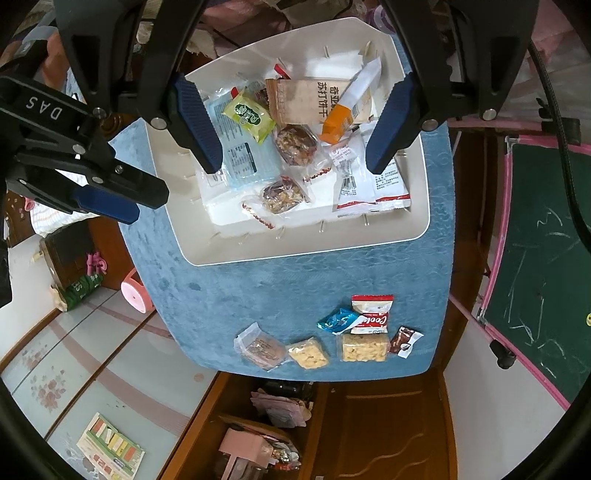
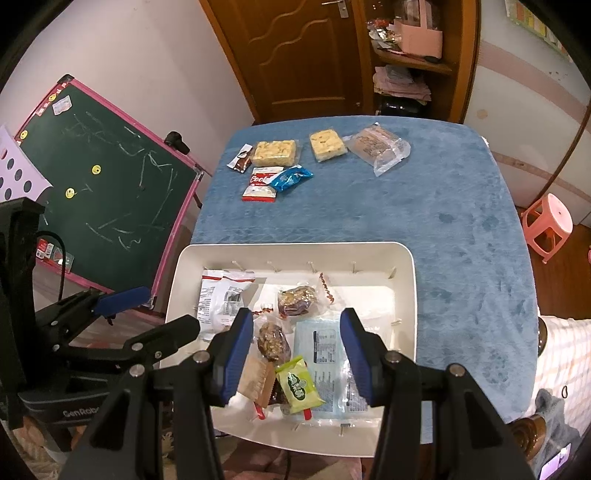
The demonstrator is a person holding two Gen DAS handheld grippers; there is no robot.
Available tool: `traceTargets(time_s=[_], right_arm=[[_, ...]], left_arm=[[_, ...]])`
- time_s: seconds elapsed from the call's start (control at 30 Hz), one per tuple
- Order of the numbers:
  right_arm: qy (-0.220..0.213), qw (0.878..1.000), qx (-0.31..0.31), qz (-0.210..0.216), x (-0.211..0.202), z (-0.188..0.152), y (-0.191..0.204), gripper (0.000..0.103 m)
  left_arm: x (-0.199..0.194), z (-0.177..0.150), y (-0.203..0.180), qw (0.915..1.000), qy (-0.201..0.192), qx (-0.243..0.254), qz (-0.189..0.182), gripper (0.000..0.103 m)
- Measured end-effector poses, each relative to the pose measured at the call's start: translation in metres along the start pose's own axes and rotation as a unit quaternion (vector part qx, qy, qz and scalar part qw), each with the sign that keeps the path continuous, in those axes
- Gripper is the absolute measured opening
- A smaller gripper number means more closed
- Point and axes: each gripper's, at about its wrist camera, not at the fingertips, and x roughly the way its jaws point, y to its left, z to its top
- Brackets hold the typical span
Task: Organize snacks
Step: 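Lift both tools from the tray and move them over the cracker packs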
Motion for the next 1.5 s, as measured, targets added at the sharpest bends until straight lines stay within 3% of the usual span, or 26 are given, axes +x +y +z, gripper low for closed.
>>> traceTargets(time_s=[0.4,0.8,1.07,1.17,1.4,1.5], right_arm=[[-0.011,1.000,-0.007,0.002,-0.006,0.017,-0.003,0.050],[-0.043,0.999,-0.016,0.012,-0.025,0.048,-0.011,0.050],[-0.091,0.995,-0.036,-0.001,-0.050,0.100,-0.031,0.051],[-0.106,0.993,-0.045,-0.011,-0.055,0.124,-0.041,0.060],[-0.107,0.992,-0.057,-0.029,-0.042,0.178,-0.067,0.061],[-0.097,0.994,-0.054,-0.024,-0.027,0.202,-0.081,0.069]], left_arm=[[0.001,0.013,-0.006,1.0000,-0.005,0.002,-0.003,0.079],[-0.019,0.045,-0.017,0.9983,-0.048,0.027,0.021,0.079],[-0.043,0.110,-0.026,0.9919,-0.103,0.051,0.054,0.079],[-0.047,0.141,-0.027,0.9890,-0.121,0.052,0.067,0.079],[-0.032,0.209,-0.031,0.9896,-0.116,0.051,0.068,0.079],[-0.018,0.235,-0.031,0.9906,-0.108,0.049,0.068,0.082]])
